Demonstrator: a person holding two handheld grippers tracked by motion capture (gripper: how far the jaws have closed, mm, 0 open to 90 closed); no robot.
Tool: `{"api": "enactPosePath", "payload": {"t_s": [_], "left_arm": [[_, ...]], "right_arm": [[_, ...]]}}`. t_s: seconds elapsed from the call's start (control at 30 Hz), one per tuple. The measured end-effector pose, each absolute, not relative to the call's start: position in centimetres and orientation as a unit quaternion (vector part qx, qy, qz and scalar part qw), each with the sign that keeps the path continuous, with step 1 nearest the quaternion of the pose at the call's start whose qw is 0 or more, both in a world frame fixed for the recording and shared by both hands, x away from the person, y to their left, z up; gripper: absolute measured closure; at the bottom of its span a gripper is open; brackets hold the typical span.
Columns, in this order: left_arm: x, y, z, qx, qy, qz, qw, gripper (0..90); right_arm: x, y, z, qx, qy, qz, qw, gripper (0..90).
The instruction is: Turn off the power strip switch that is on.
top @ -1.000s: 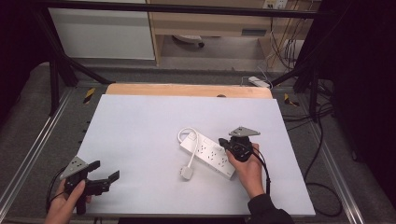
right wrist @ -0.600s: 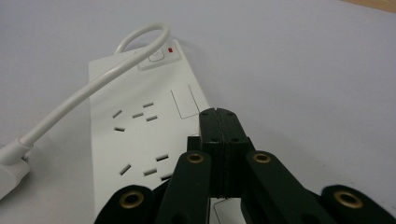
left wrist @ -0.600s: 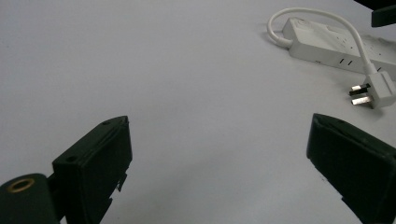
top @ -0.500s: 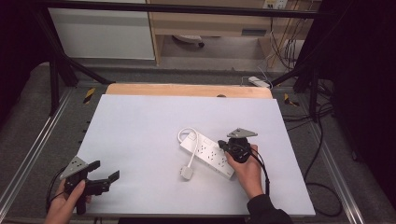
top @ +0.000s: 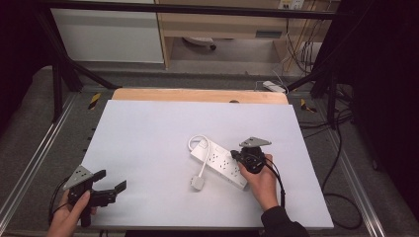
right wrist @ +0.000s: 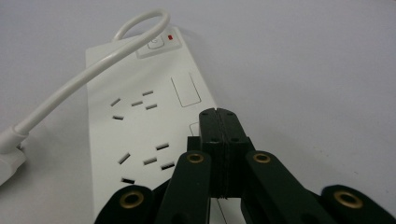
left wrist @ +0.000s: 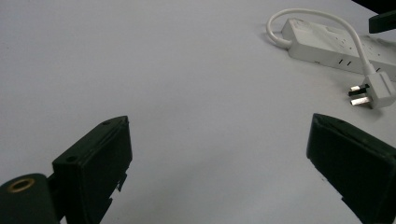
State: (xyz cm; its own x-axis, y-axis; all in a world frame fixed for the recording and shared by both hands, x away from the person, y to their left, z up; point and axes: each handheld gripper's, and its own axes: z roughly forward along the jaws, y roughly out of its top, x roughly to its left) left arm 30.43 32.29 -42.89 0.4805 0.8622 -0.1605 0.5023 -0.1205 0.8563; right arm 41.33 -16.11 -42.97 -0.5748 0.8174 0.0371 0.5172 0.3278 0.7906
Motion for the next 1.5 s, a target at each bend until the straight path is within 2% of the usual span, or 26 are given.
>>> {"api": "enactPosePath", "payload": {"t_s": [1.5], "left_arm": [[30.42, 32.29, -42.87, 0.724, 0.471, 0.193, 0.467, 7.0]], "right_arm": [[41.30, -16.15, -43.32, 0.423, 0.797, 0.388, 0.188, 90.0]]}}
